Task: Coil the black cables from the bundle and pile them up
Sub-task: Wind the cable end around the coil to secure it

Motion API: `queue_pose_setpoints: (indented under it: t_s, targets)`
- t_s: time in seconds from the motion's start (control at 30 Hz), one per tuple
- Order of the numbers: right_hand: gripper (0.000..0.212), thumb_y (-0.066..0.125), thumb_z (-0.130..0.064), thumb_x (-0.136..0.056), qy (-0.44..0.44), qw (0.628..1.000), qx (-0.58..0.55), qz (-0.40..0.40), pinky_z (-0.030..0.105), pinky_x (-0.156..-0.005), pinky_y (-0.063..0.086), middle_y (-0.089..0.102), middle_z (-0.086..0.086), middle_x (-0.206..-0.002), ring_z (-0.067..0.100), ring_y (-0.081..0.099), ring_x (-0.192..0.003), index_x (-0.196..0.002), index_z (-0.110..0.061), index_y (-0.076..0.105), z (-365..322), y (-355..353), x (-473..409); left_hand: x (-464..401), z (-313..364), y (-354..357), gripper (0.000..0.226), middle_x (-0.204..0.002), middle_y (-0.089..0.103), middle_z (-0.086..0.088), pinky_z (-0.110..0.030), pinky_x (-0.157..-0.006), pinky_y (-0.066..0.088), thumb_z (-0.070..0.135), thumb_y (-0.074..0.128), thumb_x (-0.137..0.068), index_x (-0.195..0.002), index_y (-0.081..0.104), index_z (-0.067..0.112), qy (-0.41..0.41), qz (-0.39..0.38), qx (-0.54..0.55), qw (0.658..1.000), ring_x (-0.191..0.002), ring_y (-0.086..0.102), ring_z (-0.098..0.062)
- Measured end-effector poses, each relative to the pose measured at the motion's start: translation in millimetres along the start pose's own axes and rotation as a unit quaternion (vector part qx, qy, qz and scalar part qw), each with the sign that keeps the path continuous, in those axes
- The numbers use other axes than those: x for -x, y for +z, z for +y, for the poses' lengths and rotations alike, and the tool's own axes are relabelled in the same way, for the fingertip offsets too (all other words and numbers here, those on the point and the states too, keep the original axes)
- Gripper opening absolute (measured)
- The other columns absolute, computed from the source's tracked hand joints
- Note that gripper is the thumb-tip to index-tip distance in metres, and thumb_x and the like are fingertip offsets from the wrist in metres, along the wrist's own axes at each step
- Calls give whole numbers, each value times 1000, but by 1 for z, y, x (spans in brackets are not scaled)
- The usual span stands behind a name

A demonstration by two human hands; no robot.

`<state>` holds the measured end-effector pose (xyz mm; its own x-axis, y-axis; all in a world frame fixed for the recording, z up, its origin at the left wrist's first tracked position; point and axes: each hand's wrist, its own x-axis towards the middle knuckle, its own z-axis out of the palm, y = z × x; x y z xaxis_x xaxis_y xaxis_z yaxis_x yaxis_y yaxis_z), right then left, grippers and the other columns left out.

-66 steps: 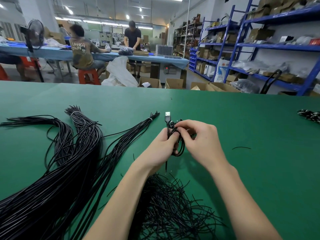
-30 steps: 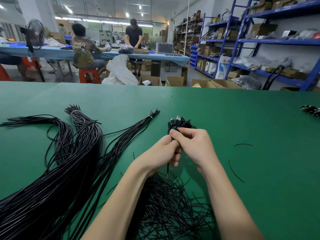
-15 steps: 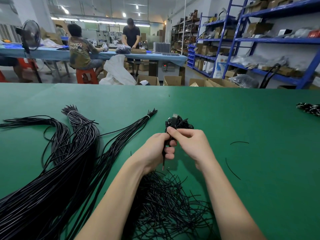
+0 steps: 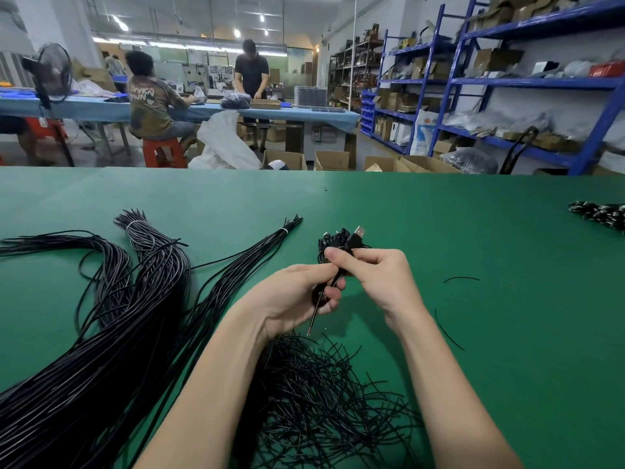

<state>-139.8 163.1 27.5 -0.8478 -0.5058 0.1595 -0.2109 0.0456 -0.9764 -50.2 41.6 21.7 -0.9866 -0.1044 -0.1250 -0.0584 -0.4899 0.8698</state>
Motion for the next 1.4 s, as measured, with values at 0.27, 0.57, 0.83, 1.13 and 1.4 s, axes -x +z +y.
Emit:
queue_pose_setpoints:
  t_s: [0.27, 0.57, 0.83, 1.13, 1.4]
  targets:
    - [19, 89, -22, -76, 54, 994, -91, 25, 12, -49, 44, 59, -6, -52, 1, 49, -44, -66, -14, 75, 1, 1, -4, -7, -4, 1, 18, -84, 70, -9, -18, -59, 57, 10, 72, -84, -99, 71, 0, -31, 82, 62, 994, -59, 62, -6]
    - [37, 89, -11, -75, 80, 986, -126, 73, 14, -50, 49, 63, 0, -52, 5, 55, -45, -44, -14, 70, 8, 4, -6, -6, -10, 1, 10, -89, 77, -16, -21, -68, 59, 13, 74, -88, -92, 81, 6, 90, 143, -106, 980, -73, 73, -15]
    - [20, 90, -13, -75, 96, 986, -123, 57, 13, -49, 48, 68, 3, -57, 5, 56, -44, -66, -10, 73, 6, -1, -3, 0, -5, -1, 15, -91, 76, -20, -26, -75, 61, 10, 78, -84, -97, 79, 1, 103, 119, -184, 970, -79, 73, -20]
    - [23, 81, -29, -85, 118, 982, -142, -46, 17, -58, 55, 76, 7, -82, 13, 73, -68, -94, -9, 74, 5, -11, -2, -2, -6, -14, 25, -84, 75, -22, -24, -64, 60, 5, 82, -71, -92, 75, -6, 101, 188, -82, 973, -68, 73, -20]
    - [27, 83, -50, -78, 77, 881, 318, -343, 17, -59, 46, 72, -15, -66, -1, 61, -56, -93, -28, 81, 13, 12, 12, -4, -7, -21, 15, -86, 76, -17, -23, -64, 59, 7, 80, -63, -77, 80, 3, 136, 215, 86, 963, -71, 74, -19]
